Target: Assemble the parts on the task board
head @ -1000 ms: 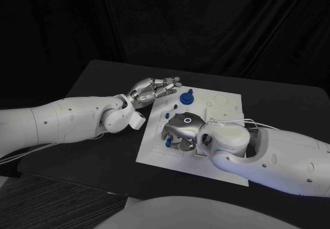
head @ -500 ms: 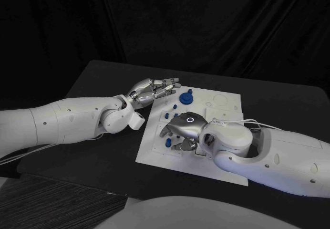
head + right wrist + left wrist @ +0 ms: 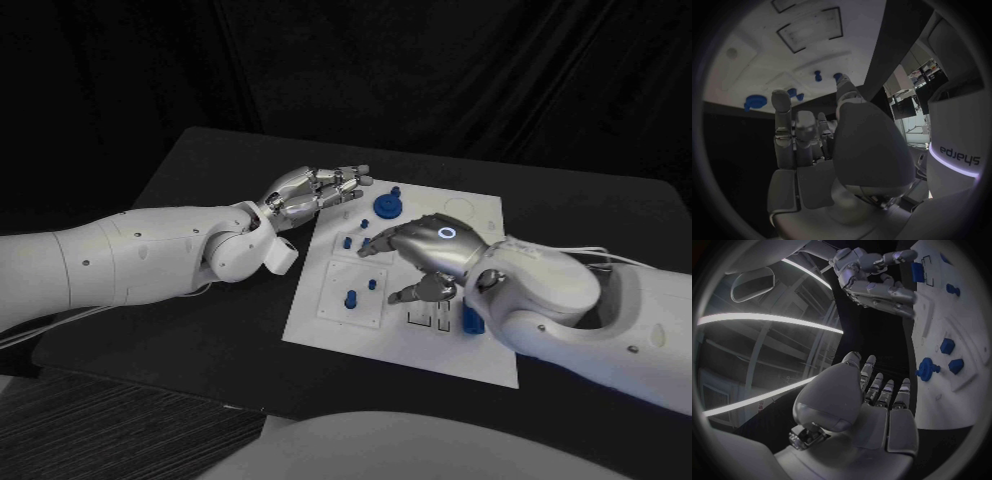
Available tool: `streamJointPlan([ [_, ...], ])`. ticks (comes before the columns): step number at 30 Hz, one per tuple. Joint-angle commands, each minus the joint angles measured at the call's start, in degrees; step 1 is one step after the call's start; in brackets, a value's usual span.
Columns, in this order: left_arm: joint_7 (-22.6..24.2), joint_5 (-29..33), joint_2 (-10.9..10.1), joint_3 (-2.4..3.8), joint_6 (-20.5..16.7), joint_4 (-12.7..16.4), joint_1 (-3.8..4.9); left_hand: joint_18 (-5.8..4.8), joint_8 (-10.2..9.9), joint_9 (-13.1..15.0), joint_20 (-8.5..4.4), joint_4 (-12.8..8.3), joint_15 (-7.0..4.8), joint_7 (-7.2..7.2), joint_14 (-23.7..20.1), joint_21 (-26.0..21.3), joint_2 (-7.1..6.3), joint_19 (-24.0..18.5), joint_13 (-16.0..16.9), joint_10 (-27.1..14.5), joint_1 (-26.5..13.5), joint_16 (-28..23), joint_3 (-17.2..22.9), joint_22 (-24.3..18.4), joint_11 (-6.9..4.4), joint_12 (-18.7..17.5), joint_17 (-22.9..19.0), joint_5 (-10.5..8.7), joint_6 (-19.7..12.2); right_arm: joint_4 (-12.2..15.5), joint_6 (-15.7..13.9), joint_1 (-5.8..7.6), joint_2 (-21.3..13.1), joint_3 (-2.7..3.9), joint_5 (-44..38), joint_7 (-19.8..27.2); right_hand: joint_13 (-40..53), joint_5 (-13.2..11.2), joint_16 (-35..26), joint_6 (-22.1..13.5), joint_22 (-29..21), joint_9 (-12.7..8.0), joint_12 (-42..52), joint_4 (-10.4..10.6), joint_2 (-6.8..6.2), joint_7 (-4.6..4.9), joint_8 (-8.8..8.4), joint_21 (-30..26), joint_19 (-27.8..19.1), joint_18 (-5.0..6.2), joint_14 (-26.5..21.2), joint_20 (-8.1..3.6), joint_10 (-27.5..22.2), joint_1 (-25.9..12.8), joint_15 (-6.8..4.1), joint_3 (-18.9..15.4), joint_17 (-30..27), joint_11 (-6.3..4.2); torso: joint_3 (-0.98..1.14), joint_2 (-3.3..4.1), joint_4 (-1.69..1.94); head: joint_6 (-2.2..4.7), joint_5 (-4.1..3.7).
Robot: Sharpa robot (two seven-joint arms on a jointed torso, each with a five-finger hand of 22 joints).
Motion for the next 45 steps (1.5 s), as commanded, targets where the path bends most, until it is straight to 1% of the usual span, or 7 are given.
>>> streamJointPlan([
  [1, 1.49, 0.26, -0.16, 0.05, -0.03, 0.45, -0.19, -1.57, 0.05, 0.47, -0.05, -0.62, -0.15, 0.27, 0.01, 0.66, 0.01, 0.72, 0.26, -0.05, 0.71, 0.71, 2.06, 0.92, 0.42, 0.84, 0.54, 0.82, -0.4, 1.98, -13.79, 1.59, -3.4, 0.05, 6.88, 9.45, 0.52, 1.8, 1.69, 2.26, 4.38, 0.06, 2.41, -0.24, 2.04, 0.32, 1.26, 2.9, 0.82, 1.84, 0.77, -0.41, 1.25, -0.8, -0.6, 2.0, 2.07, -0.71, 0.02, -0.11, 0.01, 0.0, -0.22],
  [7, 1.99, 0.27, -0.44, 0.05, -0.54, 0.52, -0.49, -1.49, -0.02, 0.43, -0.08, -0.66, -0.3, 0.22, 0.04, 0.82, -0.05, 1.0, 0.27, -0.02, 0.79, 0.75, 2.23, 1.42, 0.36, 0.95, 0.55, 0.88, -0.75, 5.14, -22.93, 4.83, -12.65, 0.04, 16.01, 15.03, 5.08, 6.91, -1.24, 10.36, 3.73, 1.06, 17.04, -1.16, 9.1, 4.08, 4.29, -1.55, -0.88, 2.19, -1.72, -0.24, 18.82, -0.02, -0.22, 6.16, -2.26, -1.87, 0.1, -0.4, 0.01, 0.0, -0.43],
  [9, 2.15, 0.27, -0.47, 0.05, -0.66, 0.47, -0.69, -1.46, -0.06, 0.41, -0.08, -0.65, -0.33, 0.16, 0.06, 0.87, -0.06, 1.1, 0.28, 0.0, 0.8, 0.77, 2.31, 1.55, 0.3, 1.0, 0.56, 0.91, -0.89, 5.67, -19.39, 5.56, -15.13, 0.03, 17.54, 9.95, 11.46, 11.29, -6.7, 13.79, 1.81, 1.71, 27.11, -1.04, 8.65, 3.89, 5.28, -11.64, -6.59, 3.41, -7.22, -0.65, 24.44, -0.46, -1.7, 6.07, -8.32, -4.34, 0.12, -0.45, -0.09, 0.0, -0.59],
  [13, 2.33, 0.27, -0.58, 0.05, -0.88, 0.57, -1.06, -1.41, -0.07, 0.41, -0.09, -0.63, -0.38, 0.09, 0.13, 0.96, -0.08, 1.25, 0.29, 0.05, 0.81, 0.82, 2.4, 1.75, 0.23, 1.12, 0.58, 0.93, -0.9, 5.06, -7.88, 6.39, -17.43, 0.03, 20.02, -1.24, 38.22, 8.91, 9.08, 18.76, 2.4, 3.67, 52.31, -1.01, 9.28, 4.81, 6.75, -12.84, -8.97, 3.46, -1.94, -0.31, 26.3, -17.74, -0.73, 2.29, 10.7, -3.87, 0.13, -0.56, -0.25, 0.0, -1.13],
  [17, 2.38, 0.27, -0.79, 0.05, -1.31, 1.2, -1.27, -1.37, -0.01, 0.45, -0.08, -0.6, -0.44, 0.09, 0.34, 1.0, -0.16, 1.34, 0.32, 0.14, 0.81, 0.95, 2.49, 1.78, 0.23, 1.27, 0.63, 0.96, -0.65, 3.54, 5.27, 6.75, -18.03, 0.03, 20.7, -12.45, 80.3, 7.23, 23.43, 22.98, 6.23, 6.19, 79.08, -0.33, 6.79, 2.88, 8.09, 10.44, 1.26, 0.79, 10.41, -1.48, 48.1, -30.07, -2.04, -0.4, 33.65, -5.28, 0.19, -0.87, -0.44, 0.0, -1.89],
  [30, 1.83, 0.28, -1.25, 0.05, -1.26, 3.27, -1.39, -1.36, -0.06, 0.42, -0.07, -0.4, -0.45, 0.19, 0.37, 1.05, -0.18, 1.46, 0.3, 0.08, 0.67, 1.01, 2.63, 1.84, 0.3, 1.19, 0.64, 0.95, -1.0, -2.04, 28.74, 6.89, -14.74, 0.02, 26.48, -24.66, 85.88, 7.9, 23.43, 34.34, 9.74, 10.54, 81.45, -0.4, 9.63, -1.55, 10.14, 32.6, 9.92, -1.99, 10.41, -6.03, 51.71, -35.52, -6.61, 1.92, 33.65, -9.87, 0.26, -1.42, -1.29, 0.0, -3.1],
  [45, 2.47, 0.27, -2.14, 0.05, -1.72, 4.74, -1.4, -1.38, -0.03, 0.44, -0.08, -0.37, -0.49, 0.24, 0.26, 0.92, -0.3, 1.26, 0.31, 0.1, 0.63, 0.96, 2.65, 1.4, 0.37, 1.26, 0.61, 0.9, -0.86, -5.77, 28.27, 6.01, -10.41, 0.01, 33.89, -26.13, 85.88, 7.93, 23.43, 34.4, 9.93, 10.52, 81.45, -0.61, 11.36, -1.56, 8.68, 33.92, 10.46, -2.19, 10.41, -6.37, 51.71, -36.12, -6.77, 2.31, 33.65, -10.06, 0.11, -1.26, -1.04, 0.0, -3.56],
])
